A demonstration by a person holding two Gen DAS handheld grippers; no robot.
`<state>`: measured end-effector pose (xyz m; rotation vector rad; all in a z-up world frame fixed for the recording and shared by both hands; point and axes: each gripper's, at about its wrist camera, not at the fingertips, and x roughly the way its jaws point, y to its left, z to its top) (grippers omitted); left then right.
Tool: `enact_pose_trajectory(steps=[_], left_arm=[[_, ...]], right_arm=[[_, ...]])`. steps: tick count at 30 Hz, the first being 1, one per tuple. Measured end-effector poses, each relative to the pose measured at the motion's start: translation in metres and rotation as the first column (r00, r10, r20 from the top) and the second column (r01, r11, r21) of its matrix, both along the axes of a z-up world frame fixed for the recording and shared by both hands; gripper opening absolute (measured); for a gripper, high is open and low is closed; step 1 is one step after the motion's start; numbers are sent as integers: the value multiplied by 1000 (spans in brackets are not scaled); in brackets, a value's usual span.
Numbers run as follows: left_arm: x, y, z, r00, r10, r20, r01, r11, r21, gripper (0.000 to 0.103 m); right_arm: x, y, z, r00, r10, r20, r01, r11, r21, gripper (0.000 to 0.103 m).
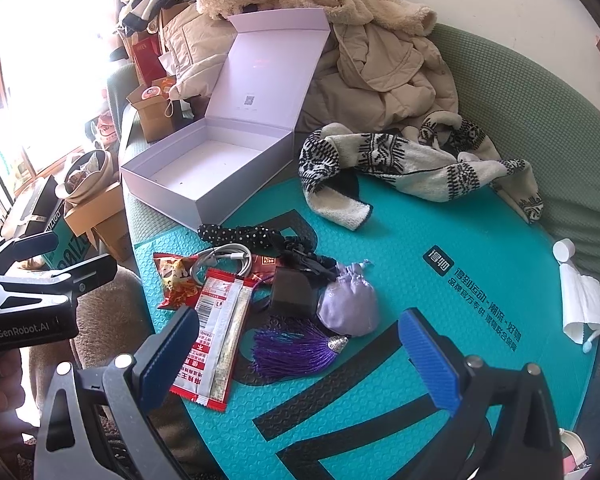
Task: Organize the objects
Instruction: 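Move both grippers toward the snacks and pouch on the teal mat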
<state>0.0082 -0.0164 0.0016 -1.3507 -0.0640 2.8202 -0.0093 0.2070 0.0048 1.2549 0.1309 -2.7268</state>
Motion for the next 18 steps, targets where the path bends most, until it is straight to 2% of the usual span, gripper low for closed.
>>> enact_pose_trajectory(steps=[10, 18], left_arm=[[3, -1, 1, 1000, 3, 4, -3, 1000, 2, 102], [21, -7, -1, 1000, 9, 14, -9, 1000, -2, 102]], right_arm=[[4, -3, 1, 1000, 18, -2, -18, 1000, -4, 100], [9, -8, -2, 999, 41, 2, -41, 999, -14, 100]])
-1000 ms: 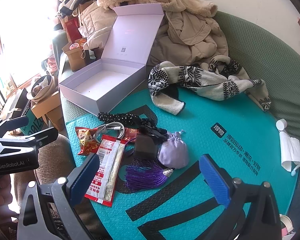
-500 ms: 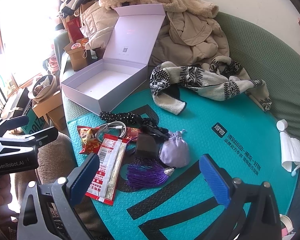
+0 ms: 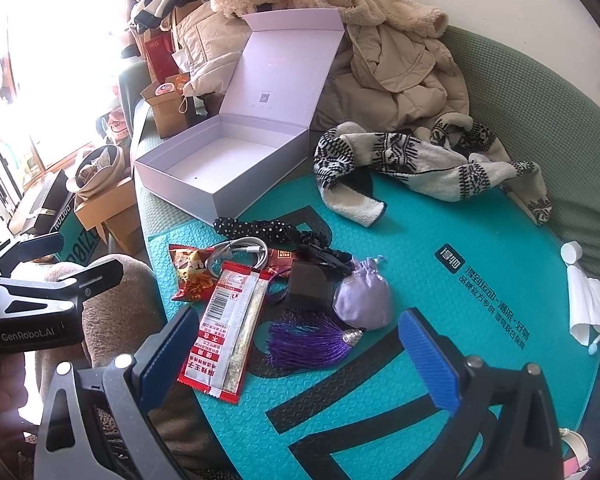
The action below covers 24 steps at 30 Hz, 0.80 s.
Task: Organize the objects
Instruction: 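Move both grippers toward the snacks and pouch on the teal mat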
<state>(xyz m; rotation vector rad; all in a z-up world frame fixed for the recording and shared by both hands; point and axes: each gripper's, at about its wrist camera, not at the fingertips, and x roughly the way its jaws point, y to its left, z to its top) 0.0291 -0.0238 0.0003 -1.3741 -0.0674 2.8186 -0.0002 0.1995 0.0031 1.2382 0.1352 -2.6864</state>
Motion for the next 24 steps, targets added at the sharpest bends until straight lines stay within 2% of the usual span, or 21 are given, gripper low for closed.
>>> enact_pose_trajectory(steps=[11, 24], left_arm=[[2, -8, -18, 1000, -6, 30, 5, 1000, 27, 102], [-27, 4, -46, 995, -43, 90, 37, 997, 72, 102]], right_arm=[[1, -5, -16, 999, 18, 36, -18, 1000, -16, 100], [-16, 10, -40, 996, -26, 85, 28, 999, -26, 100]])
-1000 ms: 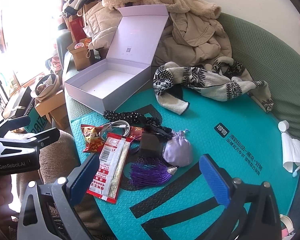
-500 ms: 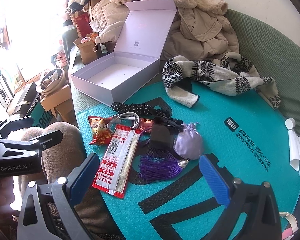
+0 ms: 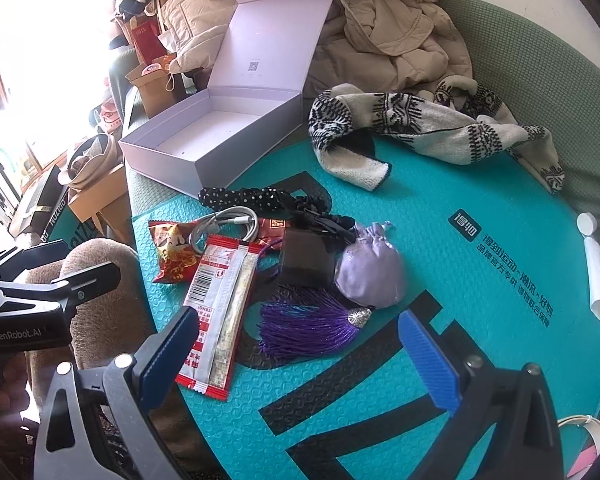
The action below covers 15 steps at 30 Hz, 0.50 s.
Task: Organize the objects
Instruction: 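Move both grippers toward the snacks and pouch on the teal mat, then grasp the red cartoon snack bag with left gripper while right grasps lavender pouch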
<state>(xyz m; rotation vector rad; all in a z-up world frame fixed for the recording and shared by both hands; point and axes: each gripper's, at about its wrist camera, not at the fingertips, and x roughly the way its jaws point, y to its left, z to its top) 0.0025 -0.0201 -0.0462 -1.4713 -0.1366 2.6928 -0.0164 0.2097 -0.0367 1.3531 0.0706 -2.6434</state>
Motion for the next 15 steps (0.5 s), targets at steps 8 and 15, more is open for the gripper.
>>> enact_pose_trajectory(steps=[8, 15], left_arm=[[-26, 14, -16, 999, -24, 35, 23, 1000, 17, 100], [-44, 21, -29, 997, -31, 67, 29, 999, 26, 98]], right_arm=[[-18, 14, -14, 999, -31, 20, 32, 999, -7, 100], [-32, 25, -24, 998, -58, 29, 59, 998, -13, 100]])
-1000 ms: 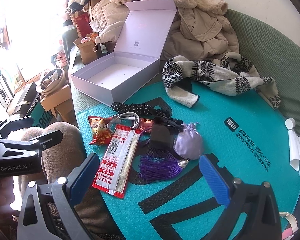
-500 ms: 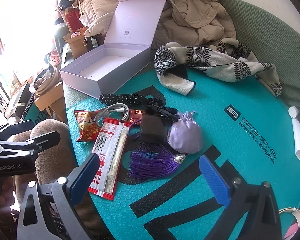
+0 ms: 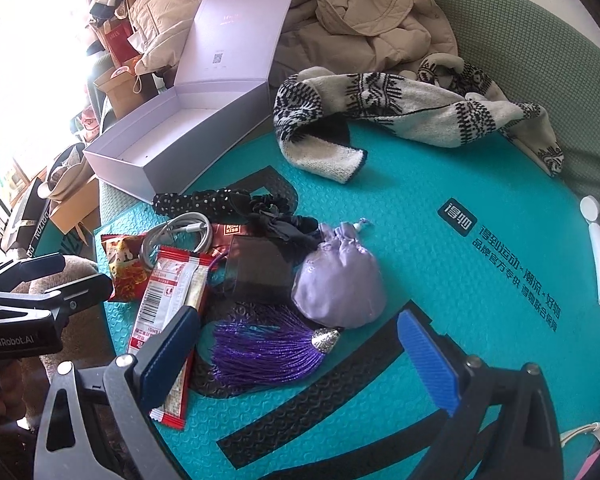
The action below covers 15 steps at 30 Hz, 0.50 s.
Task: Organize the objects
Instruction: 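Grasp the red cartoon snack bag with left gripper while right grasps lavender pouch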
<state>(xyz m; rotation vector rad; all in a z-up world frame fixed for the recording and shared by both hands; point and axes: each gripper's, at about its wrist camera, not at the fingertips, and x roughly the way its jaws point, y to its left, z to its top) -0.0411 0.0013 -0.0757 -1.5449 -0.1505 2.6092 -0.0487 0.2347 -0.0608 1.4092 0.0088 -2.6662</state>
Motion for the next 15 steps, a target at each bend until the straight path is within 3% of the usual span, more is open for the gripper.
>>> enact_pose_trajectory(steps=[9, 15], left_arm=[[-19, 5, -14, 999, -14, 38, 13, 1000, 21, 93], [-28, 8, -22, 998, -25, 56, 22, 999, 48, 84]], right_arm=[[-17, 7, -9, 999, -33, -3, 33, 999, -6, 99], [-28, 12, -15, 998, -56, -10, 56, 998, -1, 92]])
